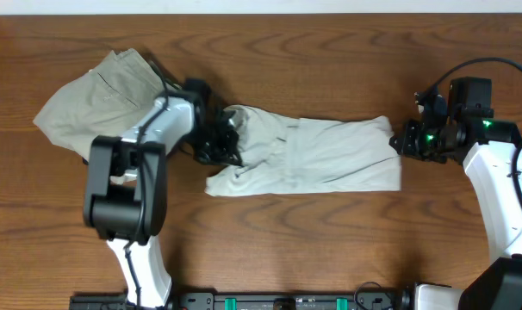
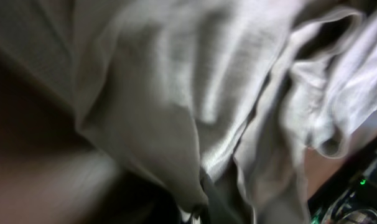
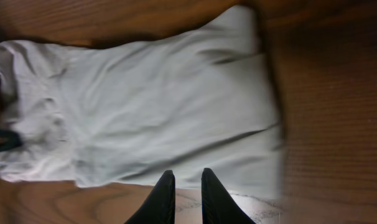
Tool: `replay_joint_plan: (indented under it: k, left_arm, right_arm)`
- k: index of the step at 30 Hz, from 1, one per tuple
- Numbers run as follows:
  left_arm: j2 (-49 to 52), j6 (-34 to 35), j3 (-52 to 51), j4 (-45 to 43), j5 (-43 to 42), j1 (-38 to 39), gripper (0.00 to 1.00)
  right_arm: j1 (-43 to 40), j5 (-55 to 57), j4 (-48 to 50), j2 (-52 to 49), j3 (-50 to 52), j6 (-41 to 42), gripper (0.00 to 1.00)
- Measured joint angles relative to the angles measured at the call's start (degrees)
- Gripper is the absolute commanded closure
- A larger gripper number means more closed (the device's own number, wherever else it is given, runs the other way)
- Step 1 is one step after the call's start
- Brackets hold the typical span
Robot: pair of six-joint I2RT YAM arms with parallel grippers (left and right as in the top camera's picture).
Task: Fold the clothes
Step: 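Press the folded shirt's ends flat with both grippers, then fold the shirt's left end rightward over the center with the left gripper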
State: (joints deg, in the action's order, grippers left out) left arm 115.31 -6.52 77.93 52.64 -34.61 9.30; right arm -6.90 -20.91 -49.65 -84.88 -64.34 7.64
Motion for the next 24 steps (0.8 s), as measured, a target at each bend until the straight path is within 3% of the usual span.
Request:
replay_joint_plan:
  k: [11,24]
  left_arm:
    - [-8.7,-3.19,23.08,16.37,11.67,2.75,0.94]
    - [-3.93,-2.49,23.89,12.46,14.29,26.58,0.93]
  right_arm:
    - [0.0,-0.02,0.44,0.0,0.0,0.0,0.86]
    - [0.0,-0.02,0.48,0.0,0.0,0.02,0.85]
